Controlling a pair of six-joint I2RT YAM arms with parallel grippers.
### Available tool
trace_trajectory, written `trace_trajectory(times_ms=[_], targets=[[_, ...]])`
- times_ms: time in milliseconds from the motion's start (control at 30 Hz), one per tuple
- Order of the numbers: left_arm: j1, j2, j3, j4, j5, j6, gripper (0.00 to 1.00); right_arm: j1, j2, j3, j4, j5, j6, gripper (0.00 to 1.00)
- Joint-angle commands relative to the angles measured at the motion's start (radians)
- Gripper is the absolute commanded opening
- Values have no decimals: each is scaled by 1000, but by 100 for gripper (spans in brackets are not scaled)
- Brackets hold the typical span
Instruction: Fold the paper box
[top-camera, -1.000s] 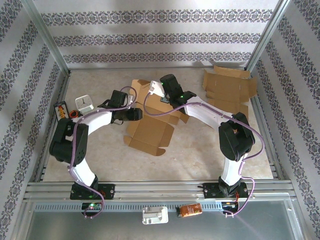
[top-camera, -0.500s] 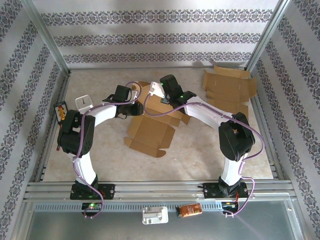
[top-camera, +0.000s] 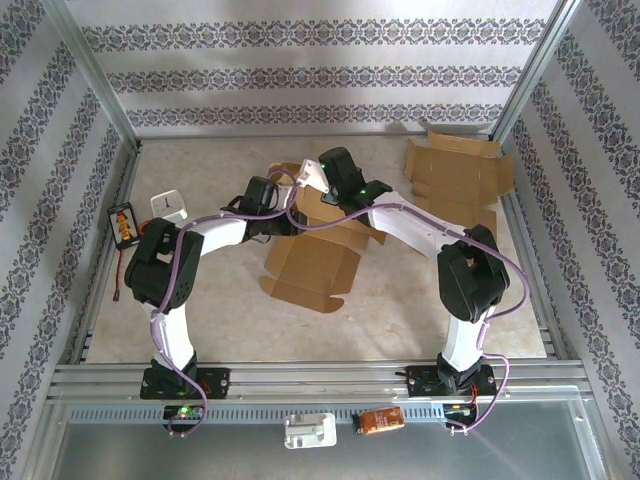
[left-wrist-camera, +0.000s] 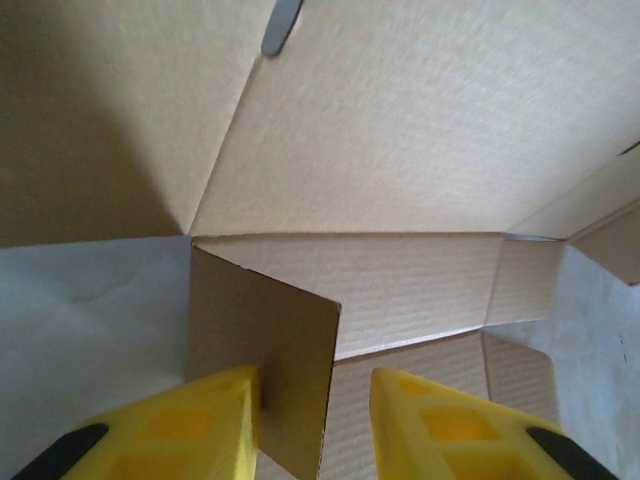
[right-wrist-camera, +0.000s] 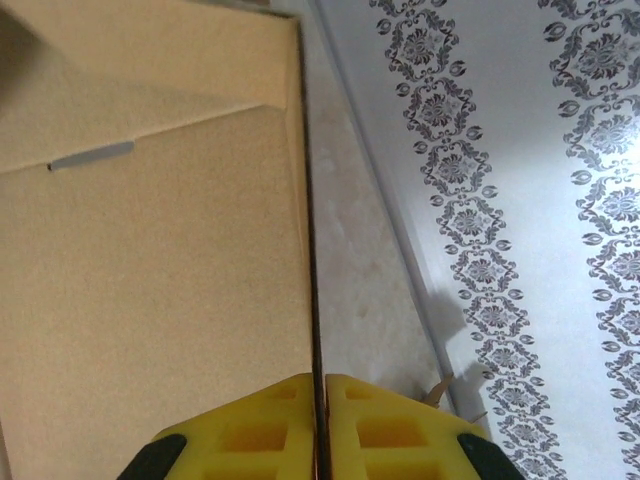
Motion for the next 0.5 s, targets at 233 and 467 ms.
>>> trace_trajectory(times_ms=[233,467], targets=[[-9,-56,-66,115,-4,-36,53,13,-3,-11,15,-7,3,10],[142,-332,-153,59,-10,9,70,0,-19,-25,36,21,-83,10]])
